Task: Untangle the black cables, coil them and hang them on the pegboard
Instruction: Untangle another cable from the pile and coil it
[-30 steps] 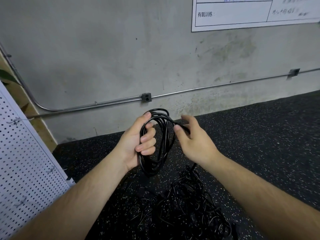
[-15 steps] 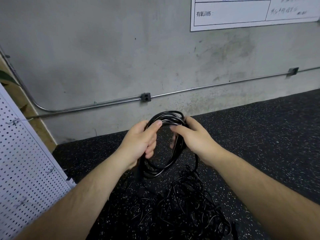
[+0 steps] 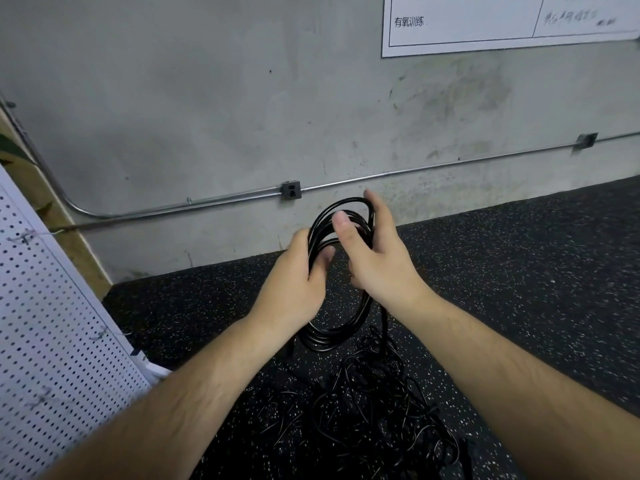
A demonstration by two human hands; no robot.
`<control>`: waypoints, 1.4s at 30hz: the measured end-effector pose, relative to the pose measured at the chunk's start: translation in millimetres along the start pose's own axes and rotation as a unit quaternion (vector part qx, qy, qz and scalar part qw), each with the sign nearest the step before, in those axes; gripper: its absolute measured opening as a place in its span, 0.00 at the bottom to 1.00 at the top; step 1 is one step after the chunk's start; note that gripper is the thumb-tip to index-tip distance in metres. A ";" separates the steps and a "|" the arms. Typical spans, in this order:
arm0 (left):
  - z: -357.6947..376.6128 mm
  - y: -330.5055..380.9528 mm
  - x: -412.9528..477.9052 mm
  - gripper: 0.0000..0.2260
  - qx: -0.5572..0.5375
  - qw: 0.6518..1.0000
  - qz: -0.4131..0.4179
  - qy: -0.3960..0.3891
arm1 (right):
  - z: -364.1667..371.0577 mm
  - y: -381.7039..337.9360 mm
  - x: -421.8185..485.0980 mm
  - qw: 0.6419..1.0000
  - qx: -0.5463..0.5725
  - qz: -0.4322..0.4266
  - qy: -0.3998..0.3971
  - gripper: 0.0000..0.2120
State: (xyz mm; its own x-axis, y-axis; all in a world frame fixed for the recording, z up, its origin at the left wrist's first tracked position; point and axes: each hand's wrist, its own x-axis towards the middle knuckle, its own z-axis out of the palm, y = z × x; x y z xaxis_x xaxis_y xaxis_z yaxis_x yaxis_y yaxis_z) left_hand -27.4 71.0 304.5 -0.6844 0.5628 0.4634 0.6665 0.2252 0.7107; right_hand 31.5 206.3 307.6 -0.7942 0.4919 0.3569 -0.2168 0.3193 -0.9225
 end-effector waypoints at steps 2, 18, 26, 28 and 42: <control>-0.1 -3.3 0.3 0.07 0.031 0.999 0.001 0.035 | 0.8 -4.4 -2.5 0.998 -0.055 -0.027 -0.010 0.32; -16.0 -11.2 8.7 0.06 0.133 0.984 0.060 -0.099 | -19.6 -14.1 3.4 0.935 -0.339 -0.003 -0.102 0.32; -29.9 -19.6 20.0 0.04 0.053 0.989 -0.080 -0.112 | -15.2 -10.2 6.8 0.979 -0.198 0.040 -0.043 0.05; -38.4 -22.2 19.7 0.08 -0.056 0.976 -0.148 -0.153 | -18.6 -14.0 10.1 0.985 0.050 0.160 -0.044 0.06; -20.2 2.1 -2.1 0.29 -0.123 0.957 -0.133 -0.225 | -17.3 -19.8 0.8 0.931 -0.312 -0.087 -0.169 0.09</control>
State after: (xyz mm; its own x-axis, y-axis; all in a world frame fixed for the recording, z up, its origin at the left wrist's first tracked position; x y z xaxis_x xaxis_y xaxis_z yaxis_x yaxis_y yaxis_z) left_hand -30.5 54.2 315.7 -0.5869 0.8095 0.0122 0.3580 0.2459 0.9008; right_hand 45.0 214.5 328.7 -0.9343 0.1399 0.3280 -0.0695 0.8309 -0.5521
